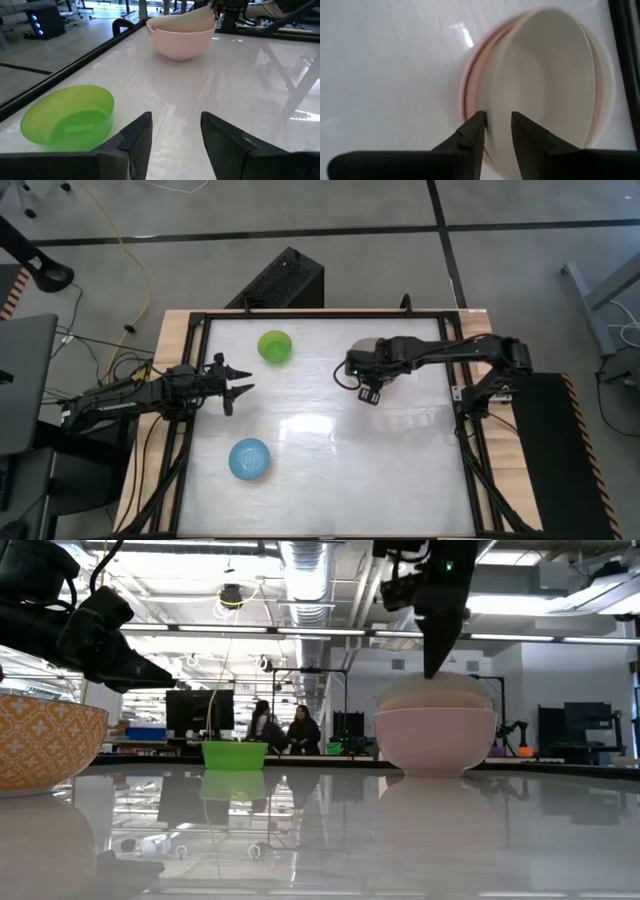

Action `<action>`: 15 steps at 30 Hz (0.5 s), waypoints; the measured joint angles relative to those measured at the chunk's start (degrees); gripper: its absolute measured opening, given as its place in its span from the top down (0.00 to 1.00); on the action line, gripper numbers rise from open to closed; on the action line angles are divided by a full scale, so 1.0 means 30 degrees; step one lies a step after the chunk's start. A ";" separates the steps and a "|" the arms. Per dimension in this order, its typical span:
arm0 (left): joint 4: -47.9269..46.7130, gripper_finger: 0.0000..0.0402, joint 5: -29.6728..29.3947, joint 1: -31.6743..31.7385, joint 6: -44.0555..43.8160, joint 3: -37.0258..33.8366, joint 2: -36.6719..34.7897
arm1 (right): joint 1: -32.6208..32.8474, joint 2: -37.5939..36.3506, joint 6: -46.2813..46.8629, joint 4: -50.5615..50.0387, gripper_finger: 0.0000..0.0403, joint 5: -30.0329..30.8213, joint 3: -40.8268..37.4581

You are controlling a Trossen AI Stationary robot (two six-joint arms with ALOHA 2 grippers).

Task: Nest bowls inside each other
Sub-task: Stack the gray bowl on top of the orange bowl, then stack the blue patterned bowl on top of the gray bowl

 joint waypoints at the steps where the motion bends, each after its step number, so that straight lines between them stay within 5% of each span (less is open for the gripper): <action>1: 0.0000 0.61 0.0003 0.0000 0.0003 0.0002 0.0000 | 0.0000 -0.0001 0.0207 -0.0409 0.70 -0.0161 0.0212; 10: 0.0000 0.61 0.0006 0.0000 0.0001 0.0000 0.0000 | 0.0247 -0.0001 0.0810 -0.1252 0.70 -0.2370 0.0745; 15: 0.0000 0.61 0.0006 0.0000 0.0003 0.0005 0.0000 | 0.0704 0.0019 0.1855 -0.1278 0.70 -0.0501 0.0745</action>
